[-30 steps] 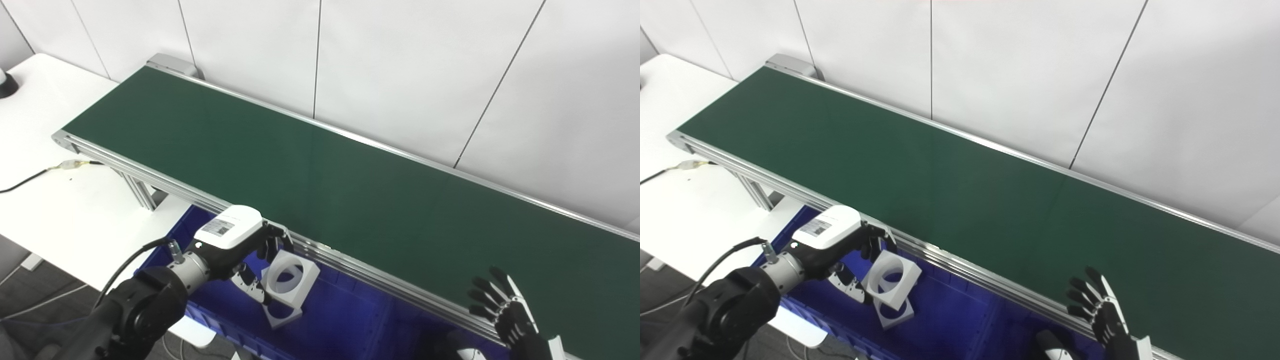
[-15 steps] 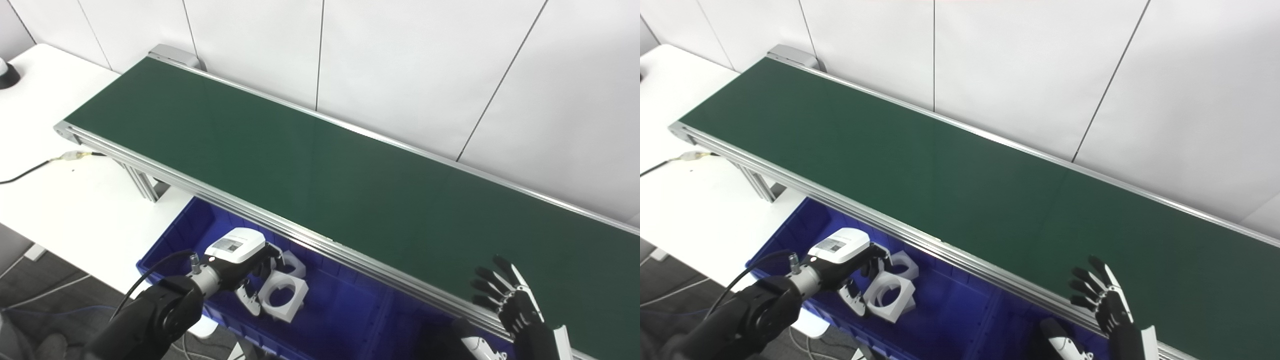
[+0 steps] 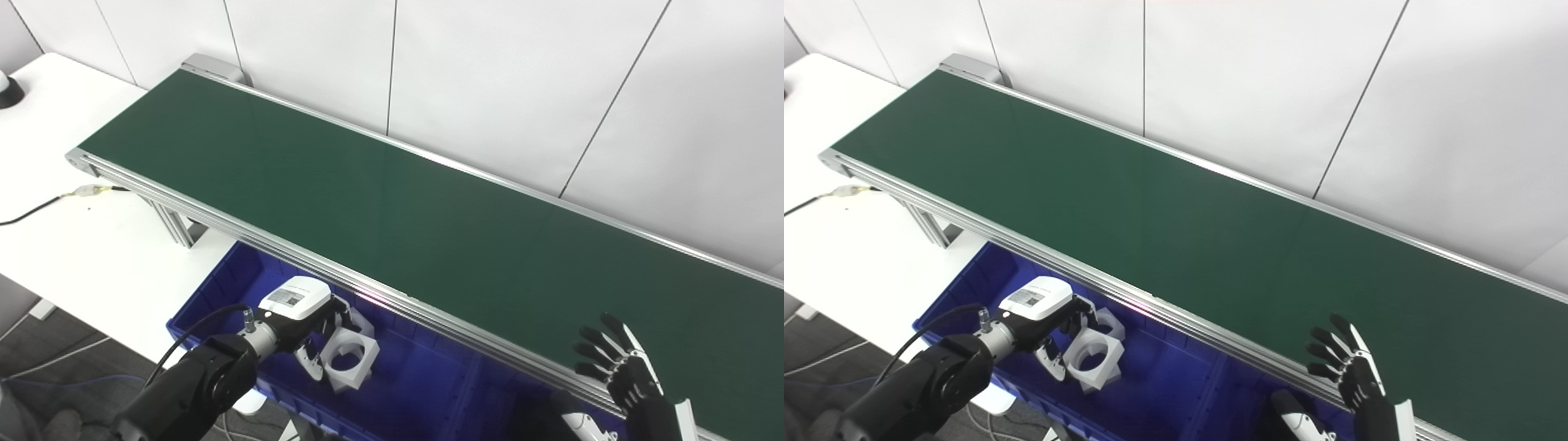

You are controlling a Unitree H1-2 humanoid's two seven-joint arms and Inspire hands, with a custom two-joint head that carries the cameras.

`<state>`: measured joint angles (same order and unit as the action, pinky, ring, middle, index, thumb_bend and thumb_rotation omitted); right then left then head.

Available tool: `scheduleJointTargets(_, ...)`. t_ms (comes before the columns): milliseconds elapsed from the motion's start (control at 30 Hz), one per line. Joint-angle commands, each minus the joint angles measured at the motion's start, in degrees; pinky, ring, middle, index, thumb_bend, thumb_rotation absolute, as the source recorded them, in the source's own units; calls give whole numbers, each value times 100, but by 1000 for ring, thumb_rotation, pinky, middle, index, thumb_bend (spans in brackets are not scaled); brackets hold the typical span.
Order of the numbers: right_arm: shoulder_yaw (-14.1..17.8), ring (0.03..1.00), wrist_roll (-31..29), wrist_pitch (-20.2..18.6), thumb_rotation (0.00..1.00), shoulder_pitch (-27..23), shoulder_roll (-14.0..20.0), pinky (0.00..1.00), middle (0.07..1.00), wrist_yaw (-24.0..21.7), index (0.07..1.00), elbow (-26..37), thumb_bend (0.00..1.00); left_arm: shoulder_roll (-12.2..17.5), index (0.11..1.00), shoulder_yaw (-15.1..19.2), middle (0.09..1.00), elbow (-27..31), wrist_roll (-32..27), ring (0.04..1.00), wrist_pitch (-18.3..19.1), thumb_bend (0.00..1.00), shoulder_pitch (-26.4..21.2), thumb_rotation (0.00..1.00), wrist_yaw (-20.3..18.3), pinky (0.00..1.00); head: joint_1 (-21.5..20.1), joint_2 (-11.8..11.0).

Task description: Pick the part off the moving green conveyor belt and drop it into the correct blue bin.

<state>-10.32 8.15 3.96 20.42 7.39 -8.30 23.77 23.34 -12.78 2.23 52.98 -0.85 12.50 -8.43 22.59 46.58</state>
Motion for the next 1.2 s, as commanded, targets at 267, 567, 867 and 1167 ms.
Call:
scheduleJointTargets(267,-4,780,-70,120,395,-51,-39,674,828,11,917,95,586,190,849,-82,849,559,355,773,304,864,-37,0,-169,664,-30,-19)
scheduleJointTargets(567,10,780,-55,175,391,-47,-49,680,821,32,915,36,597,256,930,-110,875,774,539,773,437,906,14,0,-311,659,-85,-61)
scheduleJointTargets(867,4,780,-75,259,384,-37,-52,687,821,38,912,-44,607,248,878,59,809,1391,473,727,544,894,155,0,-445,649,-283,-125)
scheduleJointTargets(1167,-25,775,-1,359,375,-39,-72,679,819,71,907,-158,608,111,813,651,716,3082,-706,668,788,815,334,159,-1157,607,-577,-199)
